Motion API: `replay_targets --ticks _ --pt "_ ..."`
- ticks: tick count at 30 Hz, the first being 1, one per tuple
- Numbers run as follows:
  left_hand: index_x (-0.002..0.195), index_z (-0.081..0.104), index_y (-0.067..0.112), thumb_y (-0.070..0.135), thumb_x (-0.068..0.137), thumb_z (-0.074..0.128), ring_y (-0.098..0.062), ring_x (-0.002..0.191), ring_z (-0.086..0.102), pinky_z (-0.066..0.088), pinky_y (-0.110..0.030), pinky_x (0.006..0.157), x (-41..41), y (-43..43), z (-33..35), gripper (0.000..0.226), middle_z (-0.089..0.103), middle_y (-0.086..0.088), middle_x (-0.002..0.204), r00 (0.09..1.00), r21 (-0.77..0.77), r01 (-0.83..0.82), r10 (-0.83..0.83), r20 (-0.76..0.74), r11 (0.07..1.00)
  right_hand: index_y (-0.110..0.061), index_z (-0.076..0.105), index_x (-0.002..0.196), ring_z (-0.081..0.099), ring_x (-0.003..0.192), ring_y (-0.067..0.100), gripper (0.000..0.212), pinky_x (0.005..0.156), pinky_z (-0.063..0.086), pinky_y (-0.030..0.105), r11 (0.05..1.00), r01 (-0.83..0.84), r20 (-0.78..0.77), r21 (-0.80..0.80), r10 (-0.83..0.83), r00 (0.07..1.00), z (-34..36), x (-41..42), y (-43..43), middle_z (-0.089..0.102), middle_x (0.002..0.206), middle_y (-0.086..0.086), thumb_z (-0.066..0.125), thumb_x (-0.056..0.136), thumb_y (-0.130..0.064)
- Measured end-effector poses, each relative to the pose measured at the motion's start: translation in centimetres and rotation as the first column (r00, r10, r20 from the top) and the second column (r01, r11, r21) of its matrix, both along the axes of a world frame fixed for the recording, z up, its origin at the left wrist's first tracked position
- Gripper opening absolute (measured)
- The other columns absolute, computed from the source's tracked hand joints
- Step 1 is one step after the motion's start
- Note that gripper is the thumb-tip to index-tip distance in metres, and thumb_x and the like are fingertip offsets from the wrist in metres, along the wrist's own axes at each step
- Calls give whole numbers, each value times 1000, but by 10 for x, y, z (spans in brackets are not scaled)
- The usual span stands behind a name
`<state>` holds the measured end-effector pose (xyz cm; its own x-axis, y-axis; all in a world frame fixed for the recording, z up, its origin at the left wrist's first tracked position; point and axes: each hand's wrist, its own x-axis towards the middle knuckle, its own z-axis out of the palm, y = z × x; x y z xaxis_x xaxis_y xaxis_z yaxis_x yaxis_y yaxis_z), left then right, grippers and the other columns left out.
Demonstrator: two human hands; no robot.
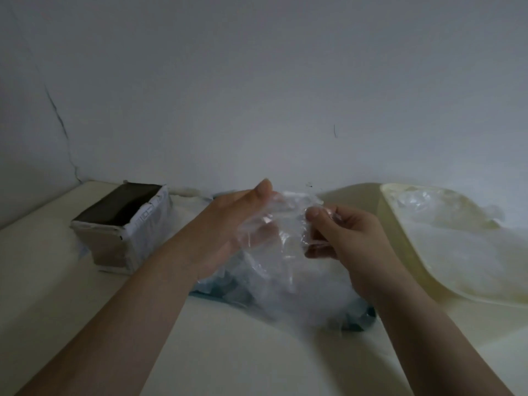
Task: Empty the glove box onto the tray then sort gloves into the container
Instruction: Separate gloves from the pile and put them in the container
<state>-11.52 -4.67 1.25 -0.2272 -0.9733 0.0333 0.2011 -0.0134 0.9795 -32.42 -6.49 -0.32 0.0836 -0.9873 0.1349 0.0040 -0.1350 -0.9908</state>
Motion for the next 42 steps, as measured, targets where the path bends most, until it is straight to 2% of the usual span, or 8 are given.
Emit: replay_targets --ticks 10,15,17,20,24,32,38,42 --pt "95 78 7 19 92 73 -23 74 71 63 -40 76 3 -13 -10 13 70 -9 81 952 146 -263 282 -124 954 -5 58 75 30 40 17 34 41 25 24 990 102 -17 97 -101 995 -15 -3 -7 46 51 6 64 102 -25" --pt "98 73 4 19 101 63 -32 89 73 63 -43 76 25 -13 1 18 76 -19 107 941 77 -307 314 -122 949 -1 66 89 52 55 21 32 47 43 29 947 319 -74 33 -316 946 -25 -6 -18 61 67 6 59 104 -28" --pt "101 71 0 15 99 64 -36 93 72 63 -45 77 24 -6 6 18 74 -26 110 968 38 -233 235 -83 972 -16 70 114 69 86 16 32 72 57 31 933 334 -134 -136 -352 927 -18 -5 -10 73 95 -4 60 100 -43" --pt "92 72 1 18 91 66 -35 88 74 64 -45 71 12 4 6 18 73 -28 99 998 7 -43 43 -36 999 -23 68 132 68 114 8 72 104 52 37 997 25 -202 -76 -40 979 -5 -10 -5 73 122 -9 62 83 -76" --pt "100 73 0 19 99 63 -39 99 73 63 -45 74 -6 7 -4 21 73 -28 108 997 -51 70 -69 30 996 -7 64 137 61 130 34 60 116 39 53 865 -467 164 183 441 882 -5 -9 -4 66 137 17 56 101 -54" --pt "94 73 9 17 99 69 -19 45 52 40 -23 41 -4 -5 -19 10 73 -10 73 913 -164 -102 157 376 981 -8 62 86 40 47 17 22 44 33 25 993 78 168 93 -93 981 -3 -7 -3 53 60 4 67 100 -25" --pt "91 75 17 25 98 71 -15 41 42 32 -21 39 42 -19 -27 11 63 -6 60 809 -166 -324 363 462 932 -12 61 72 42 44 12 35 42 35 24 959 229 -54 -165 -241 969 22 -9 11 50 53 2 65 100 -32" --pt "92 71 10 19 99 70 -7 43 55 43 -22 39 45 -27 -31 11 68 -6 65 638 -385 -516 643 423 765 -18 61 63 46 42 2 39 48 37 14 947 -53 -386 -316 -78 919 34 -15 20 58 49 -6 65 100 -29"
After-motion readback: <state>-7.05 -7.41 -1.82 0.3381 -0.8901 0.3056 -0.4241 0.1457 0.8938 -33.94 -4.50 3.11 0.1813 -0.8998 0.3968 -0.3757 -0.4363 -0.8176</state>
